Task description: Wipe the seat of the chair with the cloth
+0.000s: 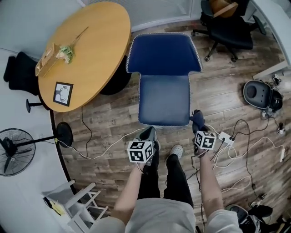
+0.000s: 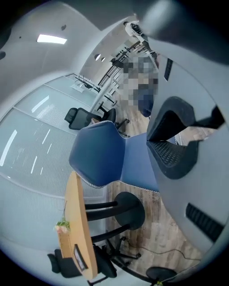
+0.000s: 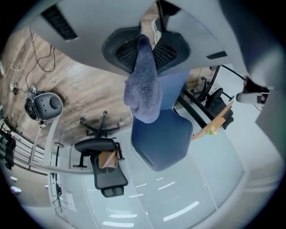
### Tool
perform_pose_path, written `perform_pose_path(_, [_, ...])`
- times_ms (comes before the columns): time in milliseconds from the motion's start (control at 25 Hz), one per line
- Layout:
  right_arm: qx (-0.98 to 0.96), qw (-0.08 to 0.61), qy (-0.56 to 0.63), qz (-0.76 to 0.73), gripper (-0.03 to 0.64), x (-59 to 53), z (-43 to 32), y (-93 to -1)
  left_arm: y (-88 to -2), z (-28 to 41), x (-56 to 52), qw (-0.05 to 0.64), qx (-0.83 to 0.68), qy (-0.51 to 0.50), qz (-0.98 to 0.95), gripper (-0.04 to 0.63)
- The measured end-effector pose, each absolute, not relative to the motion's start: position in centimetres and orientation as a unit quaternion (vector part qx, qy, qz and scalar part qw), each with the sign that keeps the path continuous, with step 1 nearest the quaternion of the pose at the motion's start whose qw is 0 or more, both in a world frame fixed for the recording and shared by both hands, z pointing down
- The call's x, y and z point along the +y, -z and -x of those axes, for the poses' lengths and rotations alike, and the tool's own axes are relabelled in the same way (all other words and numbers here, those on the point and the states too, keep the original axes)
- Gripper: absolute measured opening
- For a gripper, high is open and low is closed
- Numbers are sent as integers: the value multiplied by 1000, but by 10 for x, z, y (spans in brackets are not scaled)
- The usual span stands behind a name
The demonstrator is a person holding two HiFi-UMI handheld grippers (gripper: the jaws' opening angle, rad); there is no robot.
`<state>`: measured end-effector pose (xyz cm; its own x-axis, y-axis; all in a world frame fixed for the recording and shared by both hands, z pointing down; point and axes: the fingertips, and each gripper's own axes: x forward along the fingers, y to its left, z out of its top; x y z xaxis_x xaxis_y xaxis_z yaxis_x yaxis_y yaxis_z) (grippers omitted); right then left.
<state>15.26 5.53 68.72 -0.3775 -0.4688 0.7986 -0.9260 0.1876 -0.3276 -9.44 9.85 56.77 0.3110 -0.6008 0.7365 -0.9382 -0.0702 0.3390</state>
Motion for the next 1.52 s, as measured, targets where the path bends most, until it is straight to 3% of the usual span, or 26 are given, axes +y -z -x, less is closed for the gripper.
perform_pose_path(360, [-751,169,-419,-482,58,86,-114,-536,-468,101,131,376,-626,-162,-664,28])
perform_pose_path(680, [-810,154,-348,-447,58,87,-78,-428,-397,90,135,343,-646,-112,-673,28])
perform_pose_path(1080, [-830,134,-319,-438,58,115,-73,-389,-348,82,141,274,-630,-135,-714,28])
perform_pose_path(1320, [-829,161,-306,-439,58,130,-69,-395,-340,82,146,181,-622,-226,-727,28])
perform_pose_path(1520, [-828,150,-304,-447,58,127,-69,-389,-340,78,145,203,-613,-195,-738,28])
